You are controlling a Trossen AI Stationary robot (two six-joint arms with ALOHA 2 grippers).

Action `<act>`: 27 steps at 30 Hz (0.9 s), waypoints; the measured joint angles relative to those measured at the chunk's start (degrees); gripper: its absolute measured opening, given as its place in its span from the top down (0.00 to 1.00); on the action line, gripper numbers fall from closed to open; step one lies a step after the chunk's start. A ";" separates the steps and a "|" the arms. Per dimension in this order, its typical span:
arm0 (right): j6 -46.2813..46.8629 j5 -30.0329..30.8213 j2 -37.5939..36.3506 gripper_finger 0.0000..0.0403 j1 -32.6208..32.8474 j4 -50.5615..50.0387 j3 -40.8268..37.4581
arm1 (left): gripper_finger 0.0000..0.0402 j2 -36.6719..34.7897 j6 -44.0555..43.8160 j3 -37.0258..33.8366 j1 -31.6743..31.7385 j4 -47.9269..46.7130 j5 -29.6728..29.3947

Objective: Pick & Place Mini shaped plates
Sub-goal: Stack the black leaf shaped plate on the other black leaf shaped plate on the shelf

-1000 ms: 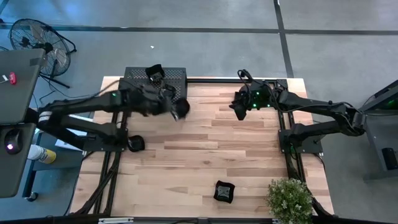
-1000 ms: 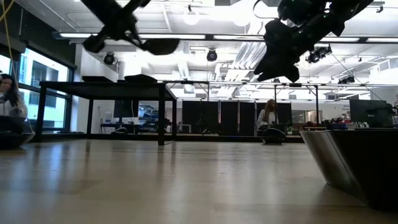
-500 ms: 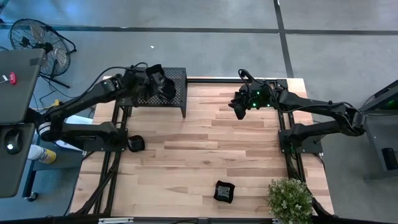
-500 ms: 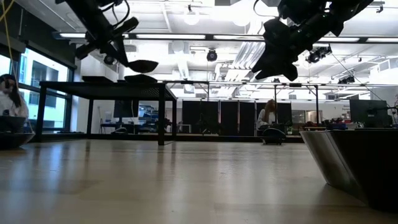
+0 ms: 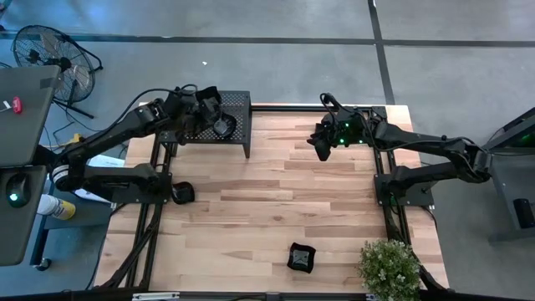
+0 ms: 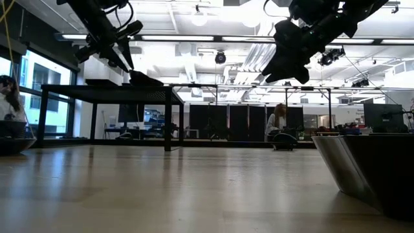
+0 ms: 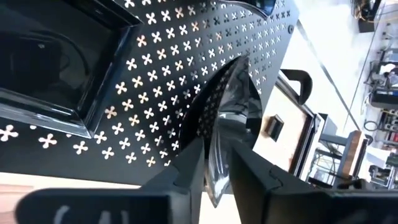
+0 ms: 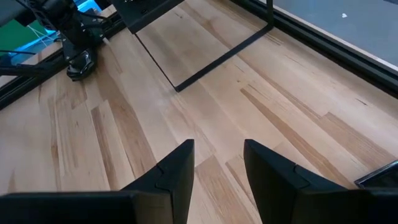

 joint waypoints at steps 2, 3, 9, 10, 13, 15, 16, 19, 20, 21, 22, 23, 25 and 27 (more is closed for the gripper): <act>0.00 0.00 0.00 0.67 0.01 0.00 0.00 | 0.80 0.00 1.66 -0.02 0.00 0.04 0.01; 0.00 0.00 0.00 0.67 0.01 0.00 0.00 | 0.80 0.00 3.33 -0.02 0.00 0.12 0.02; 0.12 0.00 0.00 0.67 0.02 0.00 0.00 | 0.82 -0.01 12.29 -0.02 0.00 0.11 1.19; 0.43 0.00 0.00 0.67 0.02 0.00 0.00 | 0.84 0.16 13.52 -0.02 0.00 0.11 1.60; 1.44 0.00 0.00 0.67 -0.01 0.00 0.00 | 0.90 1.08 16.99 -0.02 0.00 0.04 3.50; 1.52 0.00 0.00 0.67 0.02 0.00 0.00 | 0.95 1.47 18.98 -0.02 0.00 0.12 4.40; 1.64 0.00 0.00 0.67 0.02 0.00 0.00 | 0.97 1.49 20.10 -0.06 0.00 0.20 4.46; 2.87 0.00 0.00 0.67 0.01 0.00 0.00 | 0.98 1.44 23.17 -0.06 0.00 0.79 4.42; 3.04 0.00 0.00 0.67 -0.01 0.00 0.00 | 0.97 1.38 24.18 -0.06 0.00 0.52 4.46; 3.04 -0.02 0.00 0.67 -0.01 0.00 0.00 | 0.96 1.23 25.46 -0.06 0.00 0.32 4.75; 3.04 -0.02 0.00 0.67 -0.01 0.00 0.00 | 0.95 1.10 26.78 -0.06 0.00 0.33 5.23; 3.06 -0.02 0.00 0.67 0.01 0.00 0.00 | 0.93 1.05 28.04 -0.06 0.00 0.31 5.84; 3.06 -0.02 0.00 0.67 0.01 0.00 0.00 | 0.89 1.07 30.22 -0.06 0.00 -0.06 6.36; 3.06 -0.02 0.00 0.67 0.02 0.01 0.00 | 0.83 1.06 31.22 -0.06 0.00 -0.40 6.35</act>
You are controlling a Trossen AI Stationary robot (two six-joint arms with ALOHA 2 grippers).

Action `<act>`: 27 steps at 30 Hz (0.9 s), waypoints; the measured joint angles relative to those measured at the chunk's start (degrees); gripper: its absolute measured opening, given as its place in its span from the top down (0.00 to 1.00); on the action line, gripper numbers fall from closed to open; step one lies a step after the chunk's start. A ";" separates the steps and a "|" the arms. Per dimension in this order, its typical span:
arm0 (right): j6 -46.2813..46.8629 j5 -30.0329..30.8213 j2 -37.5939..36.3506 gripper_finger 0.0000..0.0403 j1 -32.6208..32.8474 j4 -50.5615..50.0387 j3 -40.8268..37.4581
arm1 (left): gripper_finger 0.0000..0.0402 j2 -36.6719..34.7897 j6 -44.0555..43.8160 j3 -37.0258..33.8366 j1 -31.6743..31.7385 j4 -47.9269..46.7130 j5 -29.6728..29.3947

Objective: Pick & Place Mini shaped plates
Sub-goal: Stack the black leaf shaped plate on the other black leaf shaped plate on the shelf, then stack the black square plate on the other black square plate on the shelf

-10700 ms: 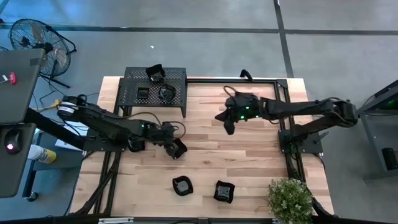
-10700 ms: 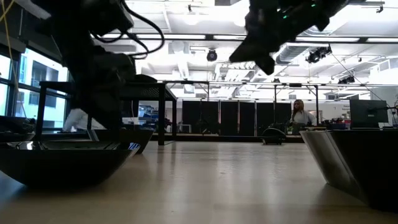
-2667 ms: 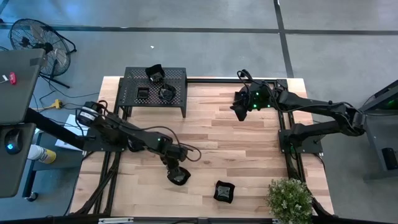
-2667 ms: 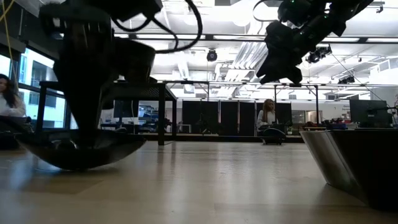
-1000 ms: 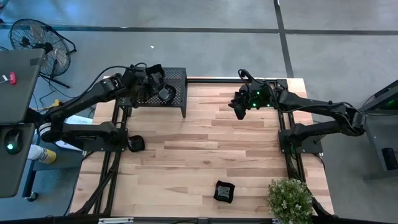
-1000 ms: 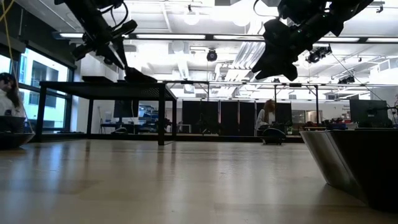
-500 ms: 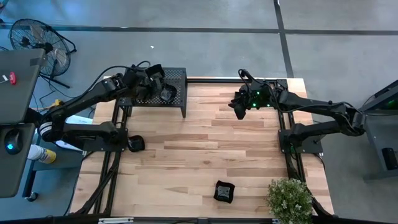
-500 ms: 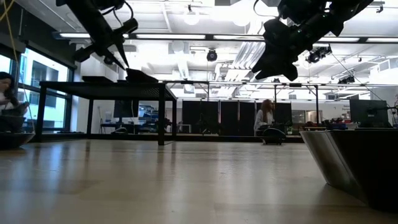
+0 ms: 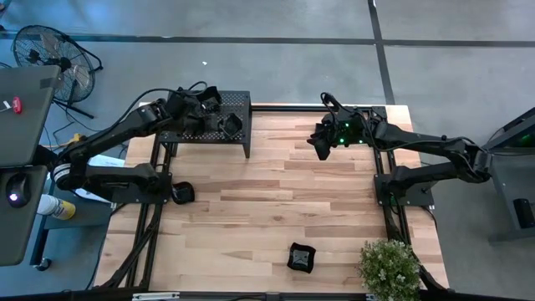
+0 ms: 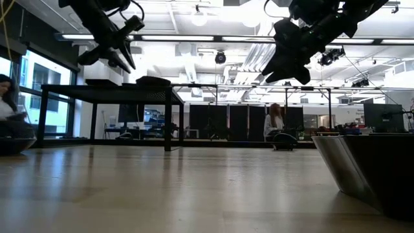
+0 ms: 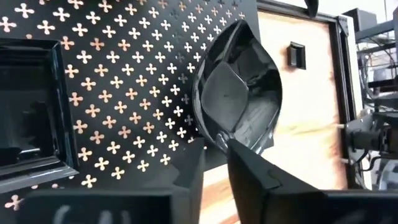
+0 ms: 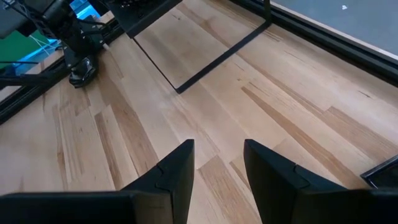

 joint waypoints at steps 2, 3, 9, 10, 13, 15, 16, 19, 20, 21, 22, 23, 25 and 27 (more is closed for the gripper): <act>0.01 0.00 0.00 0.67 0.00 0.11 0.00 | 0.77 0.01 0.45 0.00 0.00 0.03 -0.11; 0.15 0.00 0.00 0.67 0.00 0.29 0.00 | 0.75 0.01 0.93 0.00 0.00 0.13 -0.25; 3.26 2.38 0.00 0.67 -0.02 0.61 0.00 | 0.72 -2.55 7.48 0.00 0.00 0.61 -0.47; 4.72 3.52 0.00 0.67 -0.23 0.37 0.00 | 0.74 -3.30 8.86 0.00 0.00 0.57 -0.63; 9.55 5.86 0.22 0.70 -1.91 -1.76 0.00 | 0.86 -6.10 12.98 0.00 -1.89 0.80 -3.94; 11.76 6.99 1.36 0.74 -3.58 -4.50 0.00 | 0.95 -7.44 15.52 0.00 -5.26 2.26 -7.97; 12.02 6.98 2.40 0.77 -4.60 -5.83 -0.01 | 0.97 -8.15 16.82 -0.32 -7.24 4.05 -9.87; 12.31 4.81 6.35 0.86 -7.54 -5.94 -0.04 | 0.96 -10.52 20.87 -2.92 -13.81 12.43 -14.54; 12.74 4.09 7.67 0.89 -8.38 -5.38 -0.04 | 0.96 -11.04 22.26 -4.15 -16.08 15.70 -15.88; 13.67 4.02 8.75 0.91 -9.09 -4.84 -0.04 | 0.96 -11.42 23.78 -5.41 -18.37 18.87 -17.01; 14.80 4.85 9.75 0.94 -9.85 -4.71 -0.04 | 0.97 -11.74 25.17 -6.76 -20.62 21.68 -17.84; 15.98 5.82 10.54 0.95 -10.63 -5.11 -0.04 | 0.98 -12.00 26.44 -8.35 -22.74 24.55 -18.36; 17.86 7.56 11.76 0.96 -12.25 -6.20 -0.04 | 0.99 -12.43 28.08 -11.11 -26.38 29.91 -18.40; 19.49 8.93 12.64 0.94 -13.87 -6.90 -0.04 | 0.99 -12.89 28.33 -13.95 -29.25 34.52 -18.54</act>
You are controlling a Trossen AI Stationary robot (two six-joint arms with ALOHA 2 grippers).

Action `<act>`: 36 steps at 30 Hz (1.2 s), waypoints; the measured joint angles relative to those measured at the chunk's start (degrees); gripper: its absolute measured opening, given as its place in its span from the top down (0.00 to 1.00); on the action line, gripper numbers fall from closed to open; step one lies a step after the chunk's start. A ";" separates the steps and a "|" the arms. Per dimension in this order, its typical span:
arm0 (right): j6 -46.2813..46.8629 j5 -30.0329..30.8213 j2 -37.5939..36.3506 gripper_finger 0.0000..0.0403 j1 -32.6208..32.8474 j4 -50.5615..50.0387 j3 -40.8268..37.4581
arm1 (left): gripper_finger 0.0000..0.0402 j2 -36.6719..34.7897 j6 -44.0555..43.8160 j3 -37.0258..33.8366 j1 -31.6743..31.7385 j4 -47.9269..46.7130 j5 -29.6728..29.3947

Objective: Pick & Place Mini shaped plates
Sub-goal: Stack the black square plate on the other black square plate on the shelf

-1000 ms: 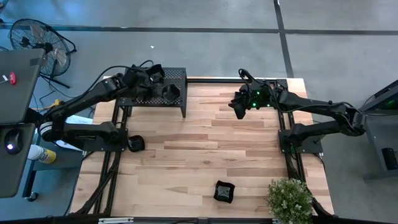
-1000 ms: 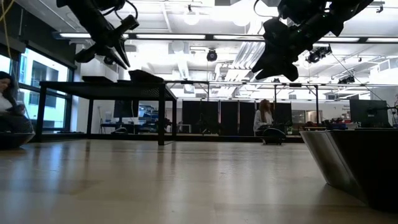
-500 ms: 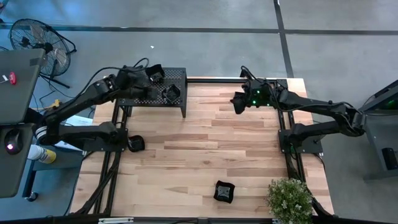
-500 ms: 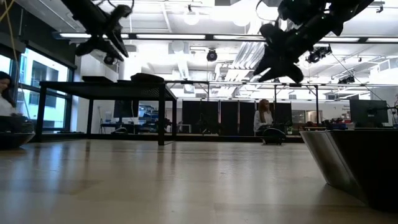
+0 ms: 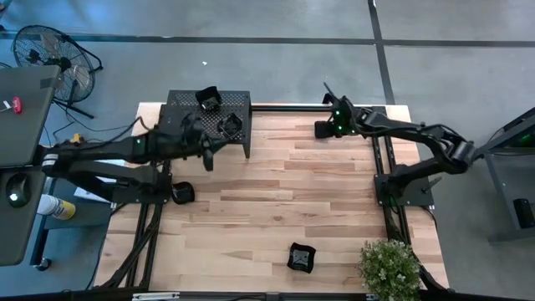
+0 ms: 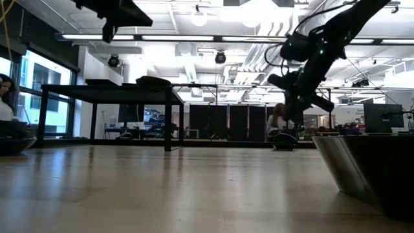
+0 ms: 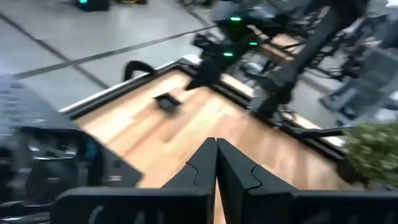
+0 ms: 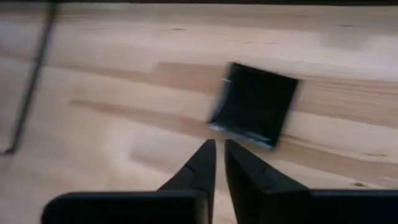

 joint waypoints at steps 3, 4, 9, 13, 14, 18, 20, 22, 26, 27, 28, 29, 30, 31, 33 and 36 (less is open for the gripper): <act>1.52 1.08 2.09 0.87 -2.02 -0.85 0.00 | 0.99 -0.50 -0.90 -3.78 -2.99 5.19 -0.07; 1.91 1.29 3.01 0.83 -2.59 -0.96 0.00 | 1.00 -0.72 -1.37 -4.92 -3.73 6.60 -0.07; 2.63 5.90 8.37 0.70 -3.97 -0.08 0.00 | 1.00 -2.16 -2.94 -8.03 -5.75 9.07 -2.34; 3.06 7.74 12.17 0.66 -3.97 1.82 0.00 | 1.00 -3.32 -2.95 -8.17 -5.67 8.71 -2.33; 3.06 7.57 12.89 0.66 -3.97 2.48 0.00 | 1.00 -3.59 -2.96 -8.17 -5.67 8.41 -2.33; 3.09 7.19 15.08 0.70 -3.95 4.13 0.00 | 1.00 -4.73 -2.96 -8.19 -5.67 7.14 -2.20; 3.09 7.20 15.40 0.76 -3.95 4.26 0.00 | 1.00 -5.20 -2.96 -8.19 -5.66 5.92 -2.17; 3.06 7.18 15.41 0.83 -3.95 4.28 0.01 | 1.00 -5.38 -3.02 -8.19 -5.65 4.96 -2.15; 2.59 6.36 14.22 0.97 -3.90 4.31 0.02 | 1.00 -5.62 -3.05 -8.19 -5.65 4.50 -2.06; 2.19 6.04 13.74 0.98 -3.90 4.31 0.04 | 1.00 -5.62 -3.05 -8.19 -5.63 4.23 -1.71; 1.86 5.69 13.09 0.97 -3.84 4.31 0.04 | 1.00 -5.62 -3.05 -8.19 -5.65 3.96 -1.27; 1.46 5.07 12.33 0.96 -3.69 4.20 0.04 | 1.00 -5.62 -3.05 -8.19 -5.65 3.40 -0.96; 0.88 4.82 11.37 0.96 -3.40 3.91 0.04 | 1.00 -5.62 -3.06 -8.19 -5.64 2.57 -0.27; 0.35 4.39 10.08 0.96 -2.96 3.68 0.04 | 1.00 -5.61 -3.10 -8.19 -5.64 1.84 0.32; -1.13 2.82 7.10 0.97 -1.48 3.61 0.04 | 1.00 -5.59 -3.34 -8.18 -5.65 0.95 1.82; -3.96 -0.85 2.68 0.99 2.93 3.37 0.04 | 1.00 -5.62 -3.42 -8.17 -5.67 -0.14 3.57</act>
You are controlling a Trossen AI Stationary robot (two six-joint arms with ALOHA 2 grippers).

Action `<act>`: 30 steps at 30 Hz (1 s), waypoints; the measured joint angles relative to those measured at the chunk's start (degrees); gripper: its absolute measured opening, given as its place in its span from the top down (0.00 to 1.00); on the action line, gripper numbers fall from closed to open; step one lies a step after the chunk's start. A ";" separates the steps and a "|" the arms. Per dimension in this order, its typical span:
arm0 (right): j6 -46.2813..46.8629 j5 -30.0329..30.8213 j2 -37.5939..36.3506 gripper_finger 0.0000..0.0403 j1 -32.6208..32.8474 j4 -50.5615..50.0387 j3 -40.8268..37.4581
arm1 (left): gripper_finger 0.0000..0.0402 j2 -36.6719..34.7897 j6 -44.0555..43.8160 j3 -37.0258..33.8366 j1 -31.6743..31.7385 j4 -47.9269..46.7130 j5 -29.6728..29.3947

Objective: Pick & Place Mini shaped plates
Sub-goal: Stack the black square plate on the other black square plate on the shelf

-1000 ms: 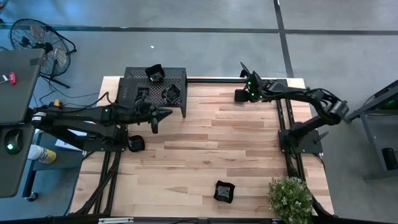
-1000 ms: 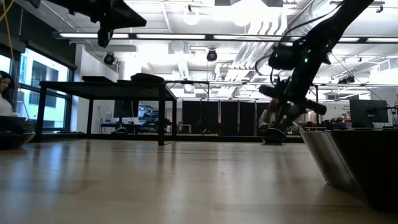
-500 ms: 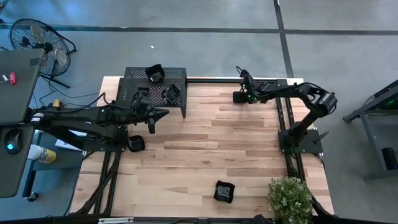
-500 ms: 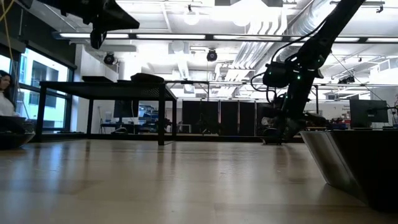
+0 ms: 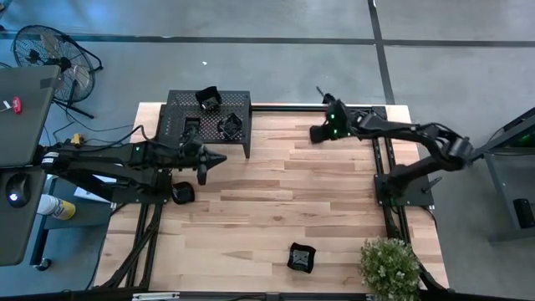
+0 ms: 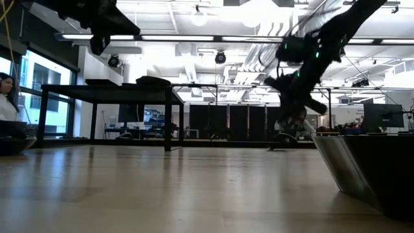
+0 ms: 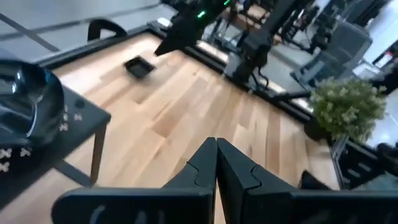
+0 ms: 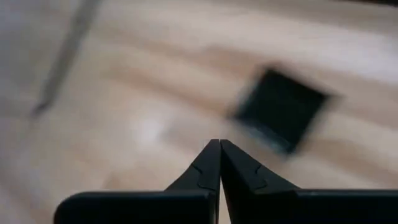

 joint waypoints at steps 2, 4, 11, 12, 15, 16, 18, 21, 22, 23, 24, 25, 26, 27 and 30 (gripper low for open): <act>-0.50 -1.59 -2.31 0.99 4.61 -0.02 0.00 | 1.00 0.02 -0.02 0.00 0.00 -0.94 1.02; 1.00 -1.51 -3.01 0.99 9.88 -0.25 0.02 | 1.00 0.00 -0.02 0.00 0.00 -2.04 1.12; 19.22 16.52 -2.86 0.94 15.52 -3.03 0.00 | 1.00 0.02 -0.02 -0.02 0.00 -3.88 1.16; 20.49 17.97 -2.86 0.91 14.12 -3.26 0.00 | 1.00 0.02 -0.02 0.00 0.00 -3.86 1.24; 20.89 20.37 -2.06 0.83 9.33 -4.38 0.00 | 1.00 0.02 -0.04 -0.02 0.02 -3.87 2.14; 20.07 20.16 -1.49 0.79 7.51 -4.93 0.00 | 1.00 0.02 -0.04 -0.01 0.01 -3.88 2.53; 18.62 18.88 0.18 0.73 4.37 -5.11 0.00 | 1.00 0.02 -0.07 0.00 0.01 -3.89 3.26; 17.22 17.12 3.57 0.66 1.10 -5.50 0.00 | 1.00 0.02 -0.09 0.00 0.00 -4.09 3.74; 17.18 16.55 4.85 0.64 0.55 -5.25 0.00 | 1.00 0.02 -0.07 -0.02 0.00 -4.08 3.74; 17.06 15.90 6.05 0.62 0.17 -4.77 0.00 | 1.00 0.02 0.05 -0.02 0.01 -4.11 3.74; 16.73 15.02 7.22 0.61 -0.06 -3.95 0.00 | 1.00 0.02 0.24 0.00 0.00 -4.12 3.72; 16.19 14.34 8.46 0.61 -0.16 -2.75 0.00 | 1.00 0.02 0.30 0.00 0.02 -4.14 3.72; 16.10 13.86 9.72 0.60 -0.15 -1.62 0.00 | 1.00 0.02 0.31 0.00 0.01 -4.27 3.70; 16.31 13.73 10.88 0.61 -0.14 -1.04 0.00 | 1.00 0.04 0.32 0.00 0.00 -4.38 3.70; 17.46 14.09 13.92 0.65 -0.11 0.39 0.01 | 1.00 0.04 0.34 0.00 0.00 -4.38 3.72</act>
